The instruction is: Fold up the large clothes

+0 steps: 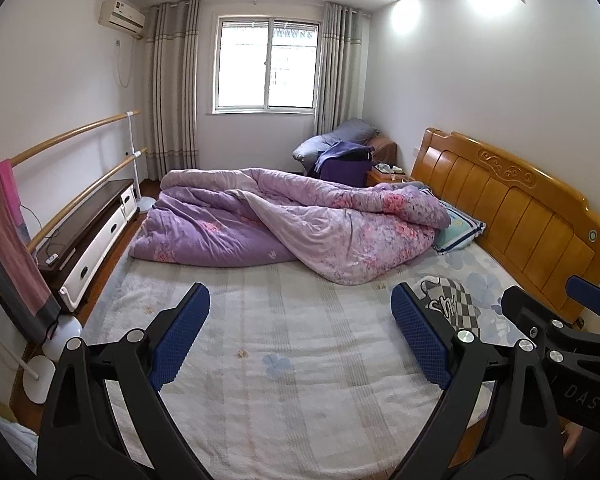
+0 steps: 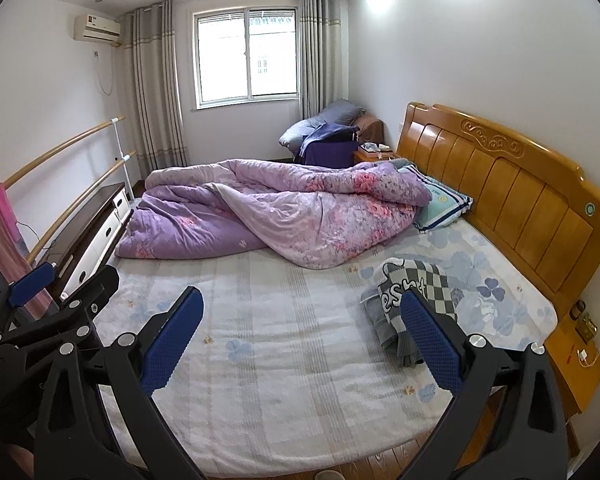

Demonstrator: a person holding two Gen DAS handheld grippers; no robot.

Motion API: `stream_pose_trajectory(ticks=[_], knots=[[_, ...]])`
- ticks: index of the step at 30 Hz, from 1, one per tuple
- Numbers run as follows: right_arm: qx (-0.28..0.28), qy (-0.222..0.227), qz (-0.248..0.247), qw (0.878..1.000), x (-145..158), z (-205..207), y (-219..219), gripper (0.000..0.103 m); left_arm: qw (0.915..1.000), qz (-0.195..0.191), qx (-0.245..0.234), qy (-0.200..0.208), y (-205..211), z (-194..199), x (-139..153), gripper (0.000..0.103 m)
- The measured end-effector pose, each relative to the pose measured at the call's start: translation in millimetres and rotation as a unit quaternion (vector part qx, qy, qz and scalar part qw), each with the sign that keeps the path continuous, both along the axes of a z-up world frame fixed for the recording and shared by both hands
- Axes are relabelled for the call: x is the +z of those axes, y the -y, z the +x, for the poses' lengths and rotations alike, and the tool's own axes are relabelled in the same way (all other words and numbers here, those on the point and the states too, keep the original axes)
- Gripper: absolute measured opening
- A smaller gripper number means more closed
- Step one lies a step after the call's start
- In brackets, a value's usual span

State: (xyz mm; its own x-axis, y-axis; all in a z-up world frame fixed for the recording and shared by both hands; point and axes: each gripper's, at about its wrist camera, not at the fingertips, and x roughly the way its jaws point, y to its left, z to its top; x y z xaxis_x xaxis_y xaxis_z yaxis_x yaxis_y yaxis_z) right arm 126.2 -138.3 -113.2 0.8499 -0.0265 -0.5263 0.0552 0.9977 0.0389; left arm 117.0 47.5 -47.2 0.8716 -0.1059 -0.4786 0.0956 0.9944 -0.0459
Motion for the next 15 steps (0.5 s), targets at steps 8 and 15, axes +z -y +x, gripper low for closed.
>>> stream_pose_trajectory(ticks=[8,15], knots=[[0.01,0.01,0.006,1.0,17.8,-1.5,-4.7,0.095,0.9998,0.009,0.007,0.013,-2.5,-5.7,19.8,0.093],[0.014,0.01,0.004,1.0,25.8,-2.1,-6.1,0.095,0.9999,0.008,0.011,0.01,-3.3,-7.9,26.8,0.093]])
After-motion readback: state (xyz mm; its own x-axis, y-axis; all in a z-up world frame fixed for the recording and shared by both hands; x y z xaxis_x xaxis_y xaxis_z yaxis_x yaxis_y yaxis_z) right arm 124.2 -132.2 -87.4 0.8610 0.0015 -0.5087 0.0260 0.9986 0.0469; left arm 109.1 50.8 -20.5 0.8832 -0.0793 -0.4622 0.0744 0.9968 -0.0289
